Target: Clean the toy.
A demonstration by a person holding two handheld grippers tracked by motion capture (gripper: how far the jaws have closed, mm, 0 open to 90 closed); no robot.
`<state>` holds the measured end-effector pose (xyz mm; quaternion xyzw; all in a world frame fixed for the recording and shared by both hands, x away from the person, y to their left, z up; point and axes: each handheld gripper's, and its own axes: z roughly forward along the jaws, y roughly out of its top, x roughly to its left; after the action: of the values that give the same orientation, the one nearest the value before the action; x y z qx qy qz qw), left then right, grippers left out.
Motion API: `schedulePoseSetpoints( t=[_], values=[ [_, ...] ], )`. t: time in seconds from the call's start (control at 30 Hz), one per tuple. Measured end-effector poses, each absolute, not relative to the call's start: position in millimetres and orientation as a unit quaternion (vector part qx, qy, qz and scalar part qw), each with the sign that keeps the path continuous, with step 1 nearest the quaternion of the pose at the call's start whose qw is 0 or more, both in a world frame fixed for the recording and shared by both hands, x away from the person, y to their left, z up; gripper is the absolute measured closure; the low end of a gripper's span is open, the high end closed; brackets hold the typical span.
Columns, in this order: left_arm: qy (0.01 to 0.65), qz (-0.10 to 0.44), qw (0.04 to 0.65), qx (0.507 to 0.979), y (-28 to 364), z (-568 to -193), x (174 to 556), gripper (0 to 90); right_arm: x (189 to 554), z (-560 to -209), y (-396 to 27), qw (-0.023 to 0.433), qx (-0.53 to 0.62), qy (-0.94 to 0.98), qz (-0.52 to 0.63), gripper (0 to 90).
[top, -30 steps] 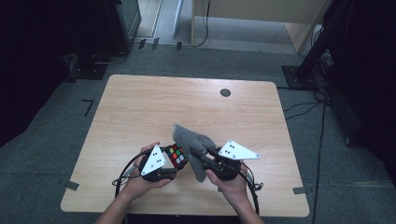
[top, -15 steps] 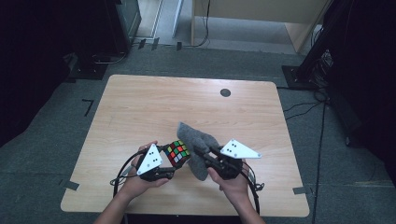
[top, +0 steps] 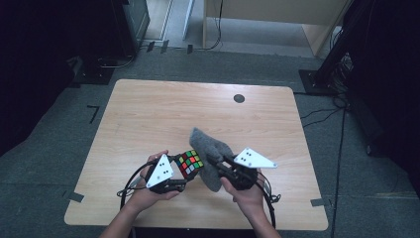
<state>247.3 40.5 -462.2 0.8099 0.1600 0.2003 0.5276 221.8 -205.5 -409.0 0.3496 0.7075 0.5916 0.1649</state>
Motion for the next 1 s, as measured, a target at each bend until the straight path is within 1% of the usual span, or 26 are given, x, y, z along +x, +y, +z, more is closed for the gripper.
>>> schedulePoseSetpoints(
  t=[0.07,0.13,0.2,0.27,0.33,0.4,0.5,0.57,0.63,0.67,0.73,0.87,0.93,1.0],
  values=[
    [0.155,0.194,0.532,0.810,37,-461,245,34.3,214,-407,-193,0.164,0.314,0.727,0.589,74.4],
    [0.161,0.189,0.531,0.810,38,-462,245,34.3,214,-413,-189,0.171,0.312,0.729,0.585,74.5],
    [0.170,0.174,0.545,0.802,43,-462,248,34.3,224,-422,-196,0.155,0.345,0.718,0.584,75.4],
    [0.177,0.171,0.554,0.795,47,-459,250,34.2,233,-432,-205,0.169,0.381,0.716,0.560,76.3],
    [0.178,0.168,0.564,0.788,49,-457,251,34.3,238,-437,-213,0.165,0.403,0.711,0.552,76.6],
    [0.176,0.181,0.551,0.796,47,-457,251,34.3,237,-433,-218,0.159,0.403,0.699,0.570,76.6],
    [0.175,0.185,0.533,0.807,43,-462,250,34.3,227,-417,-213,0.163,0.363,0.692,0.603,76.6],
    [0.171,0.186,0.535,0.806,40,-463,248,34.3,219,-410,-204,0.161,0.334,0.700,0.610,76.6],
    [0.166,0.187,0.539,0.804,38,-460,246,34.3,218,-412,-197,0.152,0.321,0.716,0.601,76.6],
    [0.167,0.190,0.535,0.806,38,-459,245,34.3,219,-415,-195,0.153,0.321,0.718,0.598,76.7],
    [0.166,0.181,0.545,0.802,42,-456,245,34.3,226,-422,-202,0.142,0.345,0.709,0.598,76.8],
    [0.169,0.174,0.569,0.786,48,-449,247,34.3,239,-430,-222,0.159,0.407,0.701,0.564,76.9],
    [0.169,0.185,0.552,0.795,47,-452,248,34.3,237,-426,-227,0.155,0.407,0.688,0.581,76.8],
    [0.174,0.188,0.537,0.804,44,-458,249,34.3,230,-415,-223,0.155,0.379,0.686,0.602,76.6]
  ],
)
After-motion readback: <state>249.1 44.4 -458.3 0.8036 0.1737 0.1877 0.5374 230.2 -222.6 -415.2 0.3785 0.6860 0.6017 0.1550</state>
